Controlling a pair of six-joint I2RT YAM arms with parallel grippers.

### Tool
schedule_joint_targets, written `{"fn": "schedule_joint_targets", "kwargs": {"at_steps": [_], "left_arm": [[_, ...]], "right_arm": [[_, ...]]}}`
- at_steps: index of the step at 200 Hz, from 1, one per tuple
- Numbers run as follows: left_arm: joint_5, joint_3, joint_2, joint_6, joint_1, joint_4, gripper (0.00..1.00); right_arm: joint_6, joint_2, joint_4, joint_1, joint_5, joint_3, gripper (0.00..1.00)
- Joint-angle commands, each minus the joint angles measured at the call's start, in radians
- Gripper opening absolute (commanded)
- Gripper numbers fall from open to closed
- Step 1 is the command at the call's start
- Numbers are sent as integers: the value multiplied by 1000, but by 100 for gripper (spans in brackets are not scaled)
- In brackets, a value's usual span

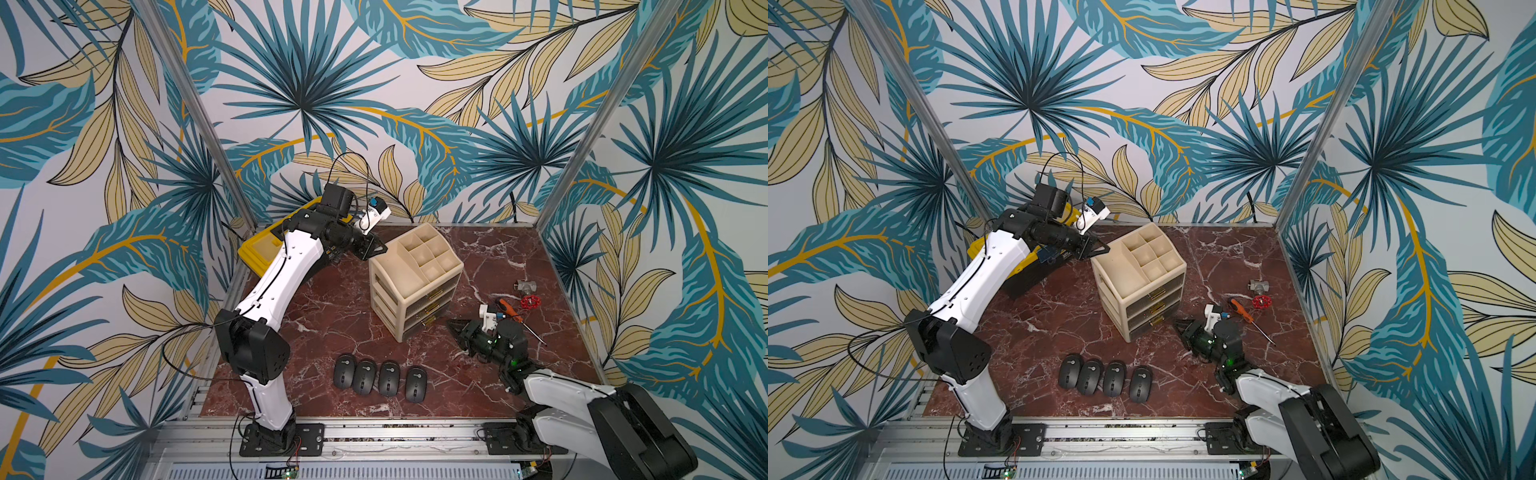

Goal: Take the mice out of the drawer
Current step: Adjust the storage box at the center of the board.

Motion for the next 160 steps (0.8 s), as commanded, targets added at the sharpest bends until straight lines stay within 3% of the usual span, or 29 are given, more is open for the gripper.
{"fn": "schedule_joint_targets", "kwargs": {"at_steps": [1, 82, 160], "left_arm": [[-103, -66, -46, -34, 5, 27, 13], [-124, -84, -67, -45, 6, 31, 12], [-119, -88, -71, -50, 6, 33, 12]], "right_arm": [[45, 107, 198, 5, -24, -5, 23], [89, 395, 449, 31, -92, 83, 29], [106, 539, 576, 58, -73, 106, 29]]}}
